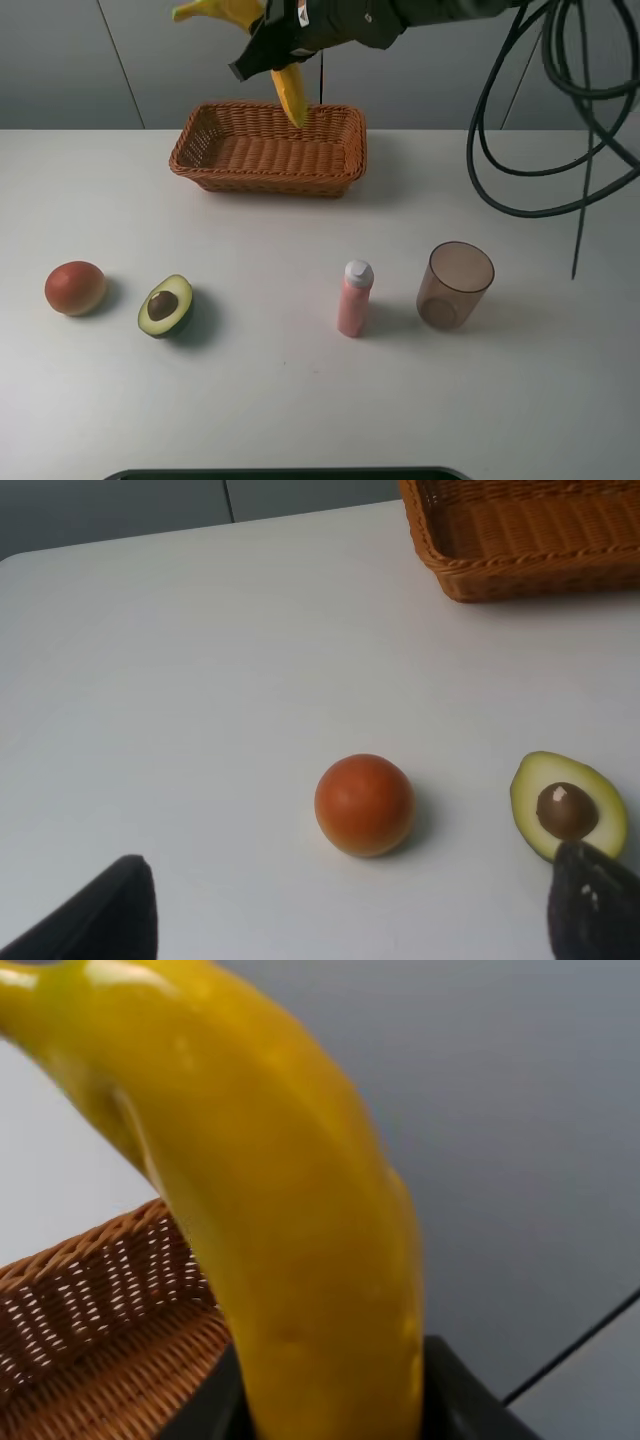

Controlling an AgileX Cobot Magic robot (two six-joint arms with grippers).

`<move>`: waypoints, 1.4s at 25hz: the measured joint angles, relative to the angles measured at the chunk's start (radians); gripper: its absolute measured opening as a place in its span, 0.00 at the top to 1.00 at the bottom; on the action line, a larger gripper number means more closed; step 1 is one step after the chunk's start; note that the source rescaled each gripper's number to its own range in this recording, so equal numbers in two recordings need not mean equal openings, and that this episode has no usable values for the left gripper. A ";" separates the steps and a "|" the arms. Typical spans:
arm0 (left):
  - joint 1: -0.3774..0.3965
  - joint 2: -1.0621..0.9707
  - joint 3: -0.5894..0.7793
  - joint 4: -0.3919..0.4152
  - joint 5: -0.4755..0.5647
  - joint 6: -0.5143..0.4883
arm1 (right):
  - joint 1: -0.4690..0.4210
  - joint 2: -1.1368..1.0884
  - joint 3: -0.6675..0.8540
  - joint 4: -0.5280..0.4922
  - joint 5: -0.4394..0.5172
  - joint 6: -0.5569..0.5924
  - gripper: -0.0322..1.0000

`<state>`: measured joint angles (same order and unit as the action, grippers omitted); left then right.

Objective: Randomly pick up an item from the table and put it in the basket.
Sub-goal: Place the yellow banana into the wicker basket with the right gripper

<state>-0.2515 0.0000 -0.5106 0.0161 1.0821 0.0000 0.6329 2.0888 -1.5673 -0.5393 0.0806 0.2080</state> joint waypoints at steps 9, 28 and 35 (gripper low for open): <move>0.000 0.000 0.000 0.000 0.000 0.000 | -0.034 0.204 -0.062 0.000 -0.098 -0.064 0.97; 0.000 0.000 0.000 0.000 0.000 0.000 | -0.034 0.212 -0.073 0.000 -0.092 -0.085 0.01; 0.000 0.000 0.000 0.000 0.000 0.000 | -0.034 0.212 -0.073 0.000 -0.091 -0.089 0.00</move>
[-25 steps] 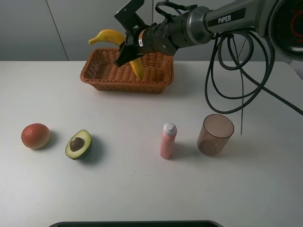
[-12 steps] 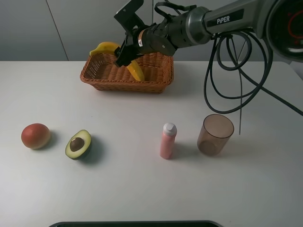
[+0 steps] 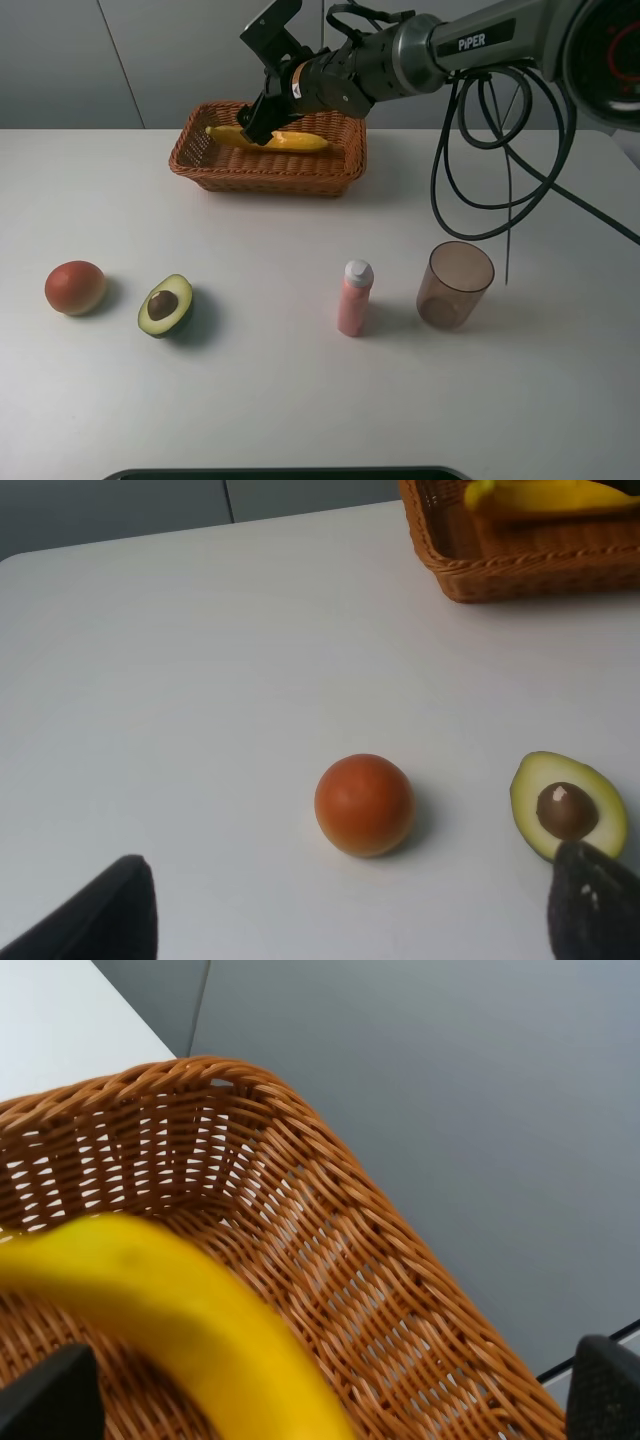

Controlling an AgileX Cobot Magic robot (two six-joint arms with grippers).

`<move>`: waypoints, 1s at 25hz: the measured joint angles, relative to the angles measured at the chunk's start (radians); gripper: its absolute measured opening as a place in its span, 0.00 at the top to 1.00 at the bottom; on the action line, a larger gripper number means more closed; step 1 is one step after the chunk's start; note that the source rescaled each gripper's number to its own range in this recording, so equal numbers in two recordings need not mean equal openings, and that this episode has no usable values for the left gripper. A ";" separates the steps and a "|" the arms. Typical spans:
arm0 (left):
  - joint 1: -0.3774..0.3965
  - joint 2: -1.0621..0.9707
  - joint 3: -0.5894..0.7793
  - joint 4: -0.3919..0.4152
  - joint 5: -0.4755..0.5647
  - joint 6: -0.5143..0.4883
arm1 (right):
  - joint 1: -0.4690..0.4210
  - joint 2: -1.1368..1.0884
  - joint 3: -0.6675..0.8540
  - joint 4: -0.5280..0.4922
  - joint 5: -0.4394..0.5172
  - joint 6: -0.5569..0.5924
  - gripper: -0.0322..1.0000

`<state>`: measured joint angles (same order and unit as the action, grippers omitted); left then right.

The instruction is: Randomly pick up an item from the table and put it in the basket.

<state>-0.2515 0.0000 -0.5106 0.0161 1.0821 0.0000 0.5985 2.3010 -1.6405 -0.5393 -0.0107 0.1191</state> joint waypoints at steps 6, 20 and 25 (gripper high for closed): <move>0.000 0.000 0.000 0.000 0.000 0.000 | -0.002 -0.090 0.000 0.076 0.129 -0.057 0.00; 0.000 0.000 0.000 0.000 0.000 0.000 | -0.280 -0.692 -0.002 0.512 0.725 -0.291 0.00; 0.000 0.000 0.000 0.000 0.000 0.000 | -0.450 -0.859 -0.002 0.539 0.940 -0.314 0.00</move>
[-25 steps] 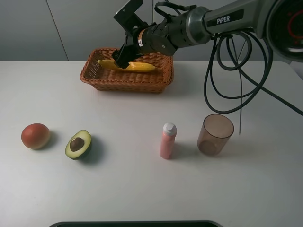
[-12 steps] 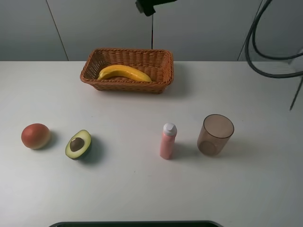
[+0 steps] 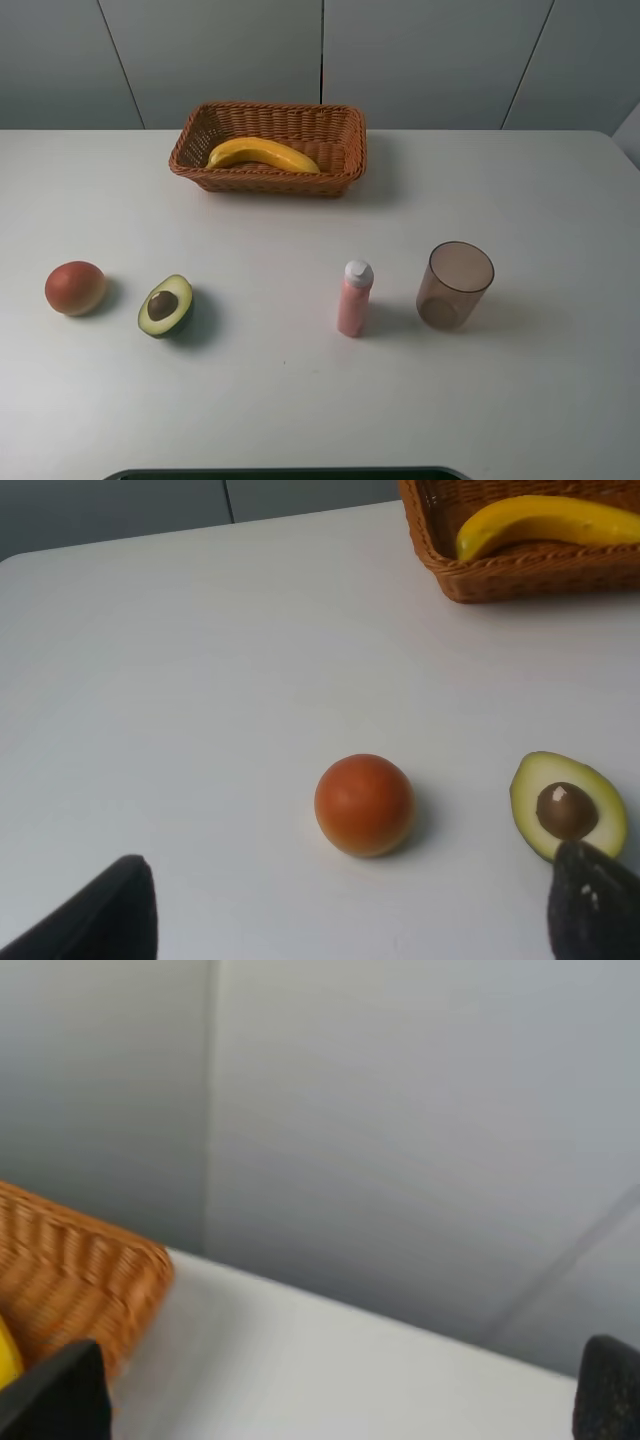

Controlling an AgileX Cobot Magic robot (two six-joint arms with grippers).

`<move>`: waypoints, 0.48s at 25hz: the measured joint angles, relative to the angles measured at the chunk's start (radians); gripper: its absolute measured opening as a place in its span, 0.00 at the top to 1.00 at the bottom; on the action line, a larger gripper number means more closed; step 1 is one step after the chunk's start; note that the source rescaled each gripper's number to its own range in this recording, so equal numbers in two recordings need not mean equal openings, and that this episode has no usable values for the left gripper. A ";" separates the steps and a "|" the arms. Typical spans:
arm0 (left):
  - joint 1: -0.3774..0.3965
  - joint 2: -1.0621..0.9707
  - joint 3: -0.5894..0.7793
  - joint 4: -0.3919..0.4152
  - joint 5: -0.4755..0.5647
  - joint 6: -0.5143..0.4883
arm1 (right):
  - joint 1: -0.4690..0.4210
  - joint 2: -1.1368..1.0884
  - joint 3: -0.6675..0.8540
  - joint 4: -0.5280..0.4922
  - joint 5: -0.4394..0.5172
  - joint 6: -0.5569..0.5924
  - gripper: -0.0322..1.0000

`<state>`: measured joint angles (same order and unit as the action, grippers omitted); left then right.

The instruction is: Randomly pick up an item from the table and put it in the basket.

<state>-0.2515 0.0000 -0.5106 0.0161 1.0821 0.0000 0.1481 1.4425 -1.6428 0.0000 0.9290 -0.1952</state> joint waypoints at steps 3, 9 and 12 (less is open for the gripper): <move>0.000 0.000 0.000 0.000 0.000 0.000 | -0.107 -0.094 0.000 0.037 0.139 -0.052 0.00; 0.000 0.000 0.000 0.000 0.000 0.000 | -0.242 -0.263 0.025 0.129 0.279 -0.098 0.00; 0.000 0.000 0.000 0.000 0.000 0.000 | -0.247 -0.390 0.110 0.158 0.285 -0.104 0.00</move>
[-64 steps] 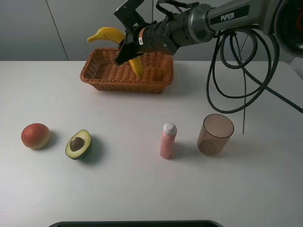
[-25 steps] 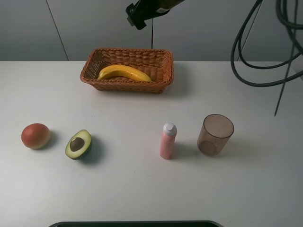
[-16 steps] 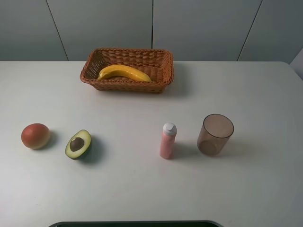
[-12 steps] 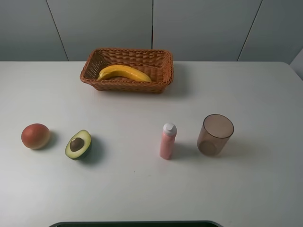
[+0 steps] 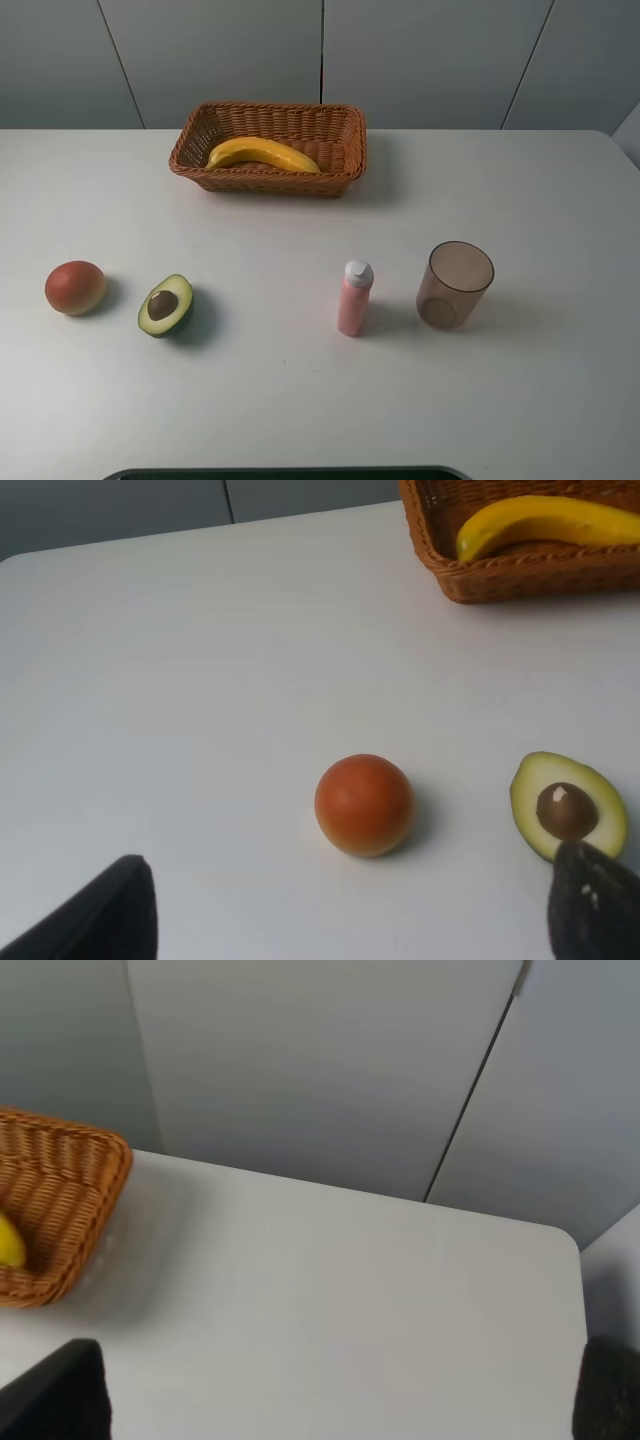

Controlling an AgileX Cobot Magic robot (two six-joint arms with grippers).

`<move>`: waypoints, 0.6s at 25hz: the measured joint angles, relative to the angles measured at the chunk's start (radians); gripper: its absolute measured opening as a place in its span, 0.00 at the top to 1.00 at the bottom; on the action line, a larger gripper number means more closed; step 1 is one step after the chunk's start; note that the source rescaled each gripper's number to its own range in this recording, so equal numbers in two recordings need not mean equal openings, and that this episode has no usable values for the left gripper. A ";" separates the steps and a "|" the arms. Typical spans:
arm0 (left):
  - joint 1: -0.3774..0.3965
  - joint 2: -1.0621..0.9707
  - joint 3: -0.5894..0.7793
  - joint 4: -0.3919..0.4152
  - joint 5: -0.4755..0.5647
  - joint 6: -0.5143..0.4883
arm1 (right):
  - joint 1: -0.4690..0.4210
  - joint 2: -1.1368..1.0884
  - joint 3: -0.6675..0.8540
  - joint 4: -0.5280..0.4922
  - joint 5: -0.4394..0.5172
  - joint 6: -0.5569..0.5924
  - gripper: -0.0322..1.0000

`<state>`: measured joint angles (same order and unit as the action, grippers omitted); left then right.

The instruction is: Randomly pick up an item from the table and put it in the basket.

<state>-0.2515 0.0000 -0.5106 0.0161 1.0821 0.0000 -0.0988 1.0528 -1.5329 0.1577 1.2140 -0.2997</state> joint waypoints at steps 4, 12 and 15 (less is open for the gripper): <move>0.000 0.000 0.000 0.000 0.000 0.007 | 0.000 -0.201 0.174 0.009 -0.006 -0.002 0.00; 0.000 0.000 0.000 0.000 0.000 0.007 | 0.000 -0.561 0.532 -0.016 -0.029 0.008 0.00; 0.000 0.000 0.000 0.000 0.000 0.007 | 0.000 -0.677 0.646 -0.028 -0.057 0.041 0.00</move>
<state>-0.2515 0.0000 -0.5106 0.0161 1.0821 0.0069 -0.0988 0.3754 -0.8871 0.1293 1.1566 -0.2591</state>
